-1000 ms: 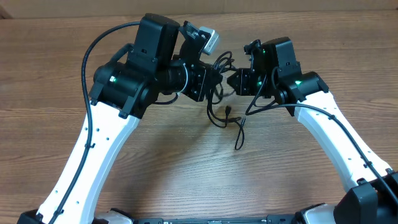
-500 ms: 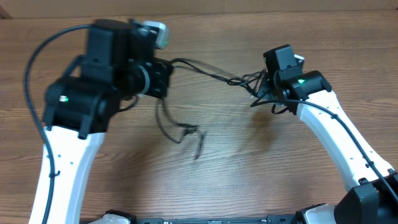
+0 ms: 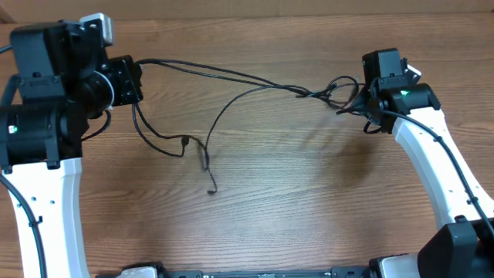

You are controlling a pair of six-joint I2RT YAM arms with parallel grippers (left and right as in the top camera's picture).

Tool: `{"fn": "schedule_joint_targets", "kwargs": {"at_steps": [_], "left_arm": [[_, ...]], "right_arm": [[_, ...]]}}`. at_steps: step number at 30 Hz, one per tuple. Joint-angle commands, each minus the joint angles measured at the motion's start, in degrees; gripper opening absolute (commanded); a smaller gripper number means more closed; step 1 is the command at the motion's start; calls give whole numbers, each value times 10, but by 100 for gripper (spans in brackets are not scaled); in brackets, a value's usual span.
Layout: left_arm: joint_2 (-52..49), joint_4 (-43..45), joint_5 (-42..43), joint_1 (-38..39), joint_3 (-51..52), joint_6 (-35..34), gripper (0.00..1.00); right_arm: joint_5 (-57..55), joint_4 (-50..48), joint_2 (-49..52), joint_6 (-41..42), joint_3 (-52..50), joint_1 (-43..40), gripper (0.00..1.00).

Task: Untangle cables
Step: 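Spread the arms outward, stretching the cables between both grippers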

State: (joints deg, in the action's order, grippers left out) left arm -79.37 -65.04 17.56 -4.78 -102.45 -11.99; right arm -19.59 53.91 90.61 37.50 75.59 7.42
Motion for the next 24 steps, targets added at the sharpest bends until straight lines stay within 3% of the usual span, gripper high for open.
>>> {"fn": "schedule_joint_targets", "kwargs": {"at_steps": [1,6,8,12,19,24], "left_arm": [[19,5,-9,-8,-6,-29,4],[16,0,-12,-4,-5,-29,4],[14,-3,-23,-4,-5,-29,4],[13,-8,-85,-5,-5,-29,4],[13,-7,-159,-10,-5,-61,4],[13,-5,-166,-27,-5,-104,4]], "right_arm": [[36,-20,0,-4,9,-8,4],[250,-81,0,-119,9,-8,4],[270,-88,0,-140,9,-8,4],[167,-59,0,-105,9,-12,4],[-63,49,0,35,9,-34,4],[-82,71,0,60,9,-59,4]]}}
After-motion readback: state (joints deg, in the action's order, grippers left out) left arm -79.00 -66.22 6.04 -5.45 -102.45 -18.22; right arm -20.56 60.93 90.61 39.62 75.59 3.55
